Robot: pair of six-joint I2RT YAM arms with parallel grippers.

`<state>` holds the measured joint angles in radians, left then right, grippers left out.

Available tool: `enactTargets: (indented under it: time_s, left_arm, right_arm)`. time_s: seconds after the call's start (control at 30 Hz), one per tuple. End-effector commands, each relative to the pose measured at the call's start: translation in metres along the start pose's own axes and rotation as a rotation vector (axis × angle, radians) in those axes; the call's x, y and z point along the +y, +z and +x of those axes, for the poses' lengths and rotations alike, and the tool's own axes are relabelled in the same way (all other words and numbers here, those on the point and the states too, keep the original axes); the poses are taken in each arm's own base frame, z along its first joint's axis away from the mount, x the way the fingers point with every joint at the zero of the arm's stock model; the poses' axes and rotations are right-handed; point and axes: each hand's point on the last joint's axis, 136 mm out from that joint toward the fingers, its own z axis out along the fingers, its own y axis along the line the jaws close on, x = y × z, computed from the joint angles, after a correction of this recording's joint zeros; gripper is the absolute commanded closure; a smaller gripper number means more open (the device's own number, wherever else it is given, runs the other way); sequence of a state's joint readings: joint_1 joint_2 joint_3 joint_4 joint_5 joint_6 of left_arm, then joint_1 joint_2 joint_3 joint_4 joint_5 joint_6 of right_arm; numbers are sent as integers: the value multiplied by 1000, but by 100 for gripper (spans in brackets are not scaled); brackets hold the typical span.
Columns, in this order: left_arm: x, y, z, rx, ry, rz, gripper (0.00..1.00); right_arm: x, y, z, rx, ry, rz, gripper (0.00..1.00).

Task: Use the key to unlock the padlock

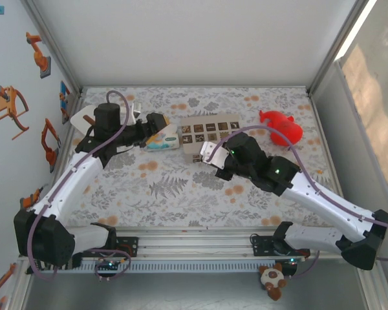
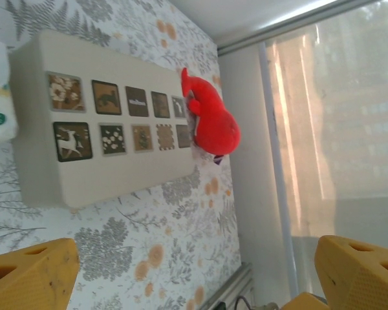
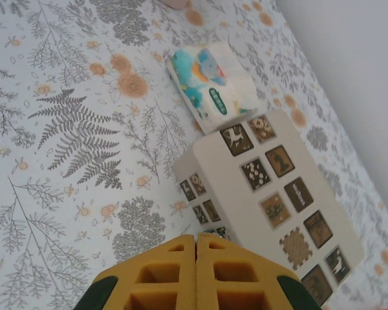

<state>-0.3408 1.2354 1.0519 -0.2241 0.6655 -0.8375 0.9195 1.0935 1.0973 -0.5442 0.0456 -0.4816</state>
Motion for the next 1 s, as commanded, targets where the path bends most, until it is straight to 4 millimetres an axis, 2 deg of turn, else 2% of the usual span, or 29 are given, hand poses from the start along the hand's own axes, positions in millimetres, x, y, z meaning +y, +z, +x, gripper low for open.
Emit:
enactTargets:
  time_s: [0.0,0.17,0.3,0.43,0.63,0.8,0.97]
  left_arm:
    - [-20,6,6,59,-25,74,7]
    - [-16,17,7,44,-140,109,6]
    - [-12,28,4,-8,-349,205,5]
    - [-23,39,-2,-48,-550,338,7]
    - [-43,52,-6,-51,-747,485,12]
    - [-40,69,2,-66,-898,530,16]
    - [-47,81,12,-56,-936,526,17]
  right_arm:
    - [-8,-7,-25,-81,-149,15,100]
    - [-10,-3,-29,-64,-143,5,100]
    - [-21,1,-34,-99,-117,75,100]
    - [-34,8,-43,-165,-65,150,100]
    - [-49,20,-62,-292,-4,244,100]
    - [-63,32,-73,-374,38,319,100]
    - [-73,44,-81,-424,62,352,100]
